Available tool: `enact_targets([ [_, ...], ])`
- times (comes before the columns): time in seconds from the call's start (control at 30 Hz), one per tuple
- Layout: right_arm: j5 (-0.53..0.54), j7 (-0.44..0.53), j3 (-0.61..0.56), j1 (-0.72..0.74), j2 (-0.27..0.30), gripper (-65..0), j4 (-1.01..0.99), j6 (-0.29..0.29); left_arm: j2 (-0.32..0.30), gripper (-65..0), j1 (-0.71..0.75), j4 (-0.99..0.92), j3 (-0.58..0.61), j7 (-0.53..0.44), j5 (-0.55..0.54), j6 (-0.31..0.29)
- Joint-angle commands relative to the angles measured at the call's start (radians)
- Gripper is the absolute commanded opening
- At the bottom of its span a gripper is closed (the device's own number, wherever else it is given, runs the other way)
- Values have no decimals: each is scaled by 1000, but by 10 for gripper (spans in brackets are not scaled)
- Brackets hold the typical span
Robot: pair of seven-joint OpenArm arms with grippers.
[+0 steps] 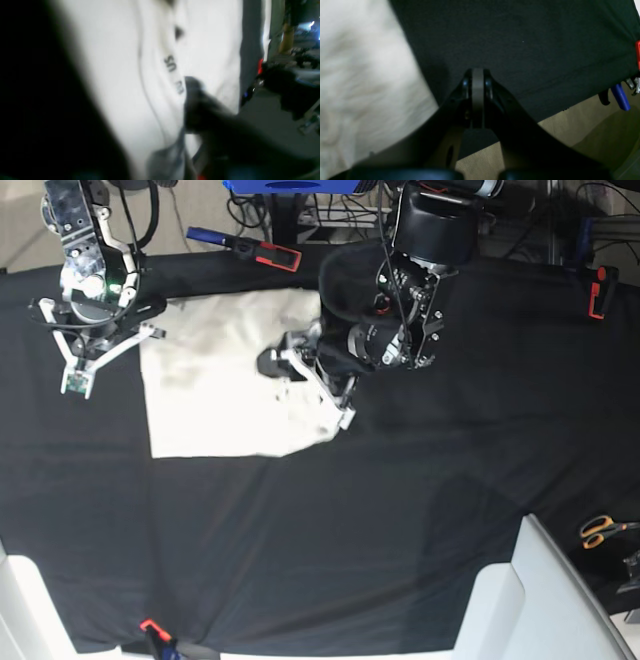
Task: Fold the T-shirt properly
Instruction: 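Lift and rotate the shirt with the left gripper, folding it over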
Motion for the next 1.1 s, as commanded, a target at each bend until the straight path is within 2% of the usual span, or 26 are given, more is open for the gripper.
enact_targets([
  [0.0,-12,20,7,5,8,-650,14,-4,3,-650,-6,-3,5,31,19,11],
  [0.23,-12,20,8,5,8,-650,10,-4,-4,-650,-35,-5,8,40,20,13],
  [0.3,-12,20,8,7,8,-650,10,-4,-30,-650,-35,35,8,43,20,15],
  [0.43,-12,20,8,7,8,-650,10,-4,-87,-650,-58,98,8,146,20,62],
  [0.53,-12,20,5,7,7,-650,10,-4,-139,-650,-101,127,30,218,20,70],
  [0.67,-12,20,0,7,2,-650,10,-4,-228,-650,-202,133,228,270,20,71],
  [0.77,-12,20,0,5,2,-650,10,-4,-261,-650,-265,133,366,282,20,71],
  [0.97,-12,20,0,2,2,-650,10,-4,-287,-650,-408,112,555,282,26,147],
  [1.07,-12,20,0,2,1,-650,10,-4,-282,-650,-481,43,630,282,78,160],
])
